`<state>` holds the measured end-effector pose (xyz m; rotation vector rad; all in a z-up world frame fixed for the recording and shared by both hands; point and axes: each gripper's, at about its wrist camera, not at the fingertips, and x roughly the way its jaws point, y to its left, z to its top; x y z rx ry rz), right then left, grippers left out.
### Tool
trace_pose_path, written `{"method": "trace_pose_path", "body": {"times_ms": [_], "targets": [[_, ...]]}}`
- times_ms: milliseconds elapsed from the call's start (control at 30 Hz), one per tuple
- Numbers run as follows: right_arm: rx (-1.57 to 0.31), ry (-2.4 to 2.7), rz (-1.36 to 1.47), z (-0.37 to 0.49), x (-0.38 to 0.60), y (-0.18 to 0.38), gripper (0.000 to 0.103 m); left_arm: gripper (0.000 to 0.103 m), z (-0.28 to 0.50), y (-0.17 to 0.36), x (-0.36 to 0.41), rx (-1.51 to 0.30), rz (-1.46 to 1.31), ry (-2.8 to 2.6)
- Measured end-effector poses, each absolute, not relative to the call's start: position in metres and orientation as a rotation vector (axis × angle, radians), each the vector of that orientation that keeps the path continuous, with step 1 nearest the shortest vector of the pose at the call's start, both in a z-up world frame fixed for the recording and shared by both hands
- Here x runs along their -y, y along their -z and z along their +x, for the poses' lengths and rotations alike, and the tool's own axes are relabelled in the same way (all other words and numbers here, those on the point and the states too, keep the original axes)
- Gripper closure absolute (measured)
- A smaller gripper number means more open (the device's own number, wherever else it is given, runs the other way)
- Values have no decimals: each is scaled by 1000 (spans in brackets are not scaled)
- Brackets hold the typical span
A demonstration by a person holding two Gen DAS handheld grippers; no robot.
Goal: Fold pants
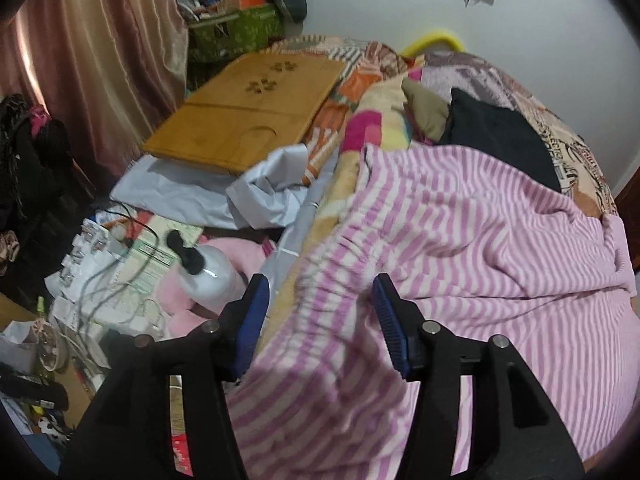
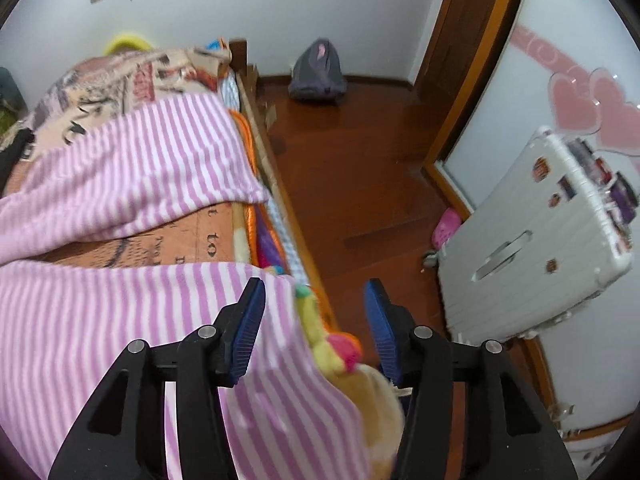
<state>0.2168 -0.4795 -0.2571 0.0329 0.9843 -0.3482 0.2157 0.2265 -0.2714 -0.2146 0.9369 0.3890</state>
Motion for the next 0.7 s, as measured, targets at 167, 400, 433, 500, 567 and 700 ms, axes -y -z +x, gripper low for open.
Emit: {"method": "trace_pose_path", "body": {"times_ms": [167, 400, 433, 500, 567, 700], "targets": [[-934, 363, 47, 162, 488, 217, 45, 40, 183, 250, -226, -897, -176, -401], [-939, 365, 143, 116, 479, 224, 45, 34, 135, 258, -234, -915, -179, -411], [-950, 364, 157, 110, 475, 231, 45, 34, 130, 262, -235, -923, -192, -405], [-973, 360, 172, 100, 469, 243, 45, 34, 121, 272, -236, -945, -221, -388], [-996, 349, 186, 93, 465, 253, 45, 34, 117, 285, -233, -968, -238, -367], [-1050, 318, 216, 88, 452, 273, 45, 34, 121, 312, -224, -1033, -251, -323]]}}
